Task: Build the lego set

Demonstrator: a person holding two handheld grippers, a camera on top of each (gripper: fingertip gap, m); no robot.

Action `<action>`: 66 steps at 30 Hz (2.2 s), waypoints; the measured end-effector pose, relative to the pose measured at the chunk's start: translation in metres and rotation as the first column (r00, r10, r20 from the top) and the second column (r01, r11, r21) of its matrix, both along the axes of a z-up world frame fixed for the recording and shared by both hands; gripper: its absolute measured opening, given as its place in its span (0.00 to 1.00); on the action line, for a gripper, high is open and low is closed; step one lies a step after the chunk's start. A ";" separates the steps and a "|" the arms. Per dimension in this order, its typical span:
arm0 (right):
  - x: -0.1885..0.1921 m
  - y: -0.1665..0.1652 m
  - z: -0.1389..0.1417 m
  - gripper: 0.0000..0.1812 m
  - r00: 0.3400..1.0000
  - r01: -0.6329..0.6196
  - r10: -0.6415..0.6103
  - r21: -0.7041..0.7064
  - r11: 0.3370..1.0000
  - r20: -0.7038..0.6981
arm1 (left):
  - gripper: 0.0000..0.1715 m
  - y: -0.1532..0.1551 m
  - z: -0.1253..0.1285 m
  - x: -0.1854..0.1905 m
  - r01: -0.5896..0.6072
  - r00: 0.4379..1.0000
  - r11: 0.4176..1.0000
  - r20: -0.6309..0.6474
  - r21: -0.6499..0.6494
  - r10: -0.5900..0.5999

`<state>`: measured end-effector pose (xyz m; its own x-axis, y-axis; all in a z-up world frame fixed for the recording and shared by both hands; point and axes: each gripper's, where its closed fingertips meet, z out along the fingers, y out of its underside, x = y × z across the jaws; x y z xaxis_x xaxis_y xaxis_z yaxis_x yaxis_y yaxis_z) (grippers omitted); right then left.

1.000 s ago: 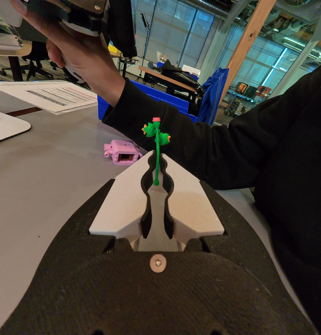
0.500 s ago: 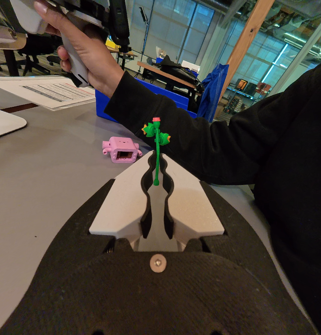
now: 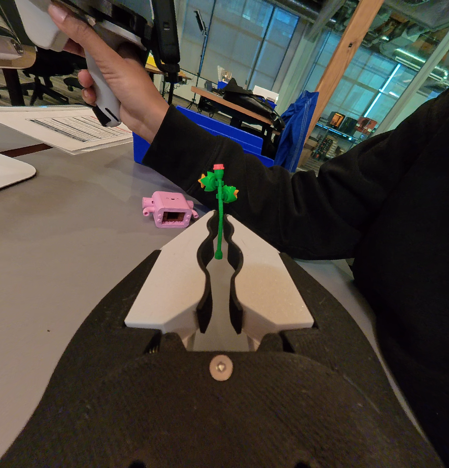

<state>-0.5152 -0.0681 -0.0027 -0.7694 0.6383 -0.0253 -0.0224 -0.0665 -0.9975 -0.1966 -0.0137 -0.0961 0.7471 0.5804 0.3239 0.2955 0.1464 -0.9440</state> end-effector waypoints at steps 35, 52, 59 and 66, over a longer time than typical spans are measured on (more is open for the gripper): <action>0.103 -0.076 0.010 0.25 0.948 -0.250 0.299 0.322 0.913 -0.112 | 0.00 0.001 -0.001 0.000 -0.001 1.000 1.000 0.002 -0.013 0.001; 0.074 -0.037 0.039 0.33 0.968 -0.194 0.223 0.224 0.955 -0.112 | 0.00 0.001 -0.001 0.000 -0.003 1.000 1.000 0.001 -0.015 0.003; 0.034 0.004 0.033 0.43 0.981 -0.187 0.177 0.137 0.973 0.081 | 0.00 0.002 -0.003 0.000 0.001 1.000 1.000 0.006 -0.019 -0.001; 0.042 0.015 -0.005 0.38 0.915 -0.355 0.279 0.251 0.901 0.291 | 0.00 0.003 -0.005 -0.001 0.005 1.000 1.000 0.012 -0.024 -0.004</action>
<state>-0.4735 -0.0536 -0.0079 -0.9255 0.3687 -0.0870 0.1948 0.2662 -0.9440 -0.1972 -0.0106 -0.1012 0.7459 0.5848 0.3188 0.3075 0.1222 -0.9437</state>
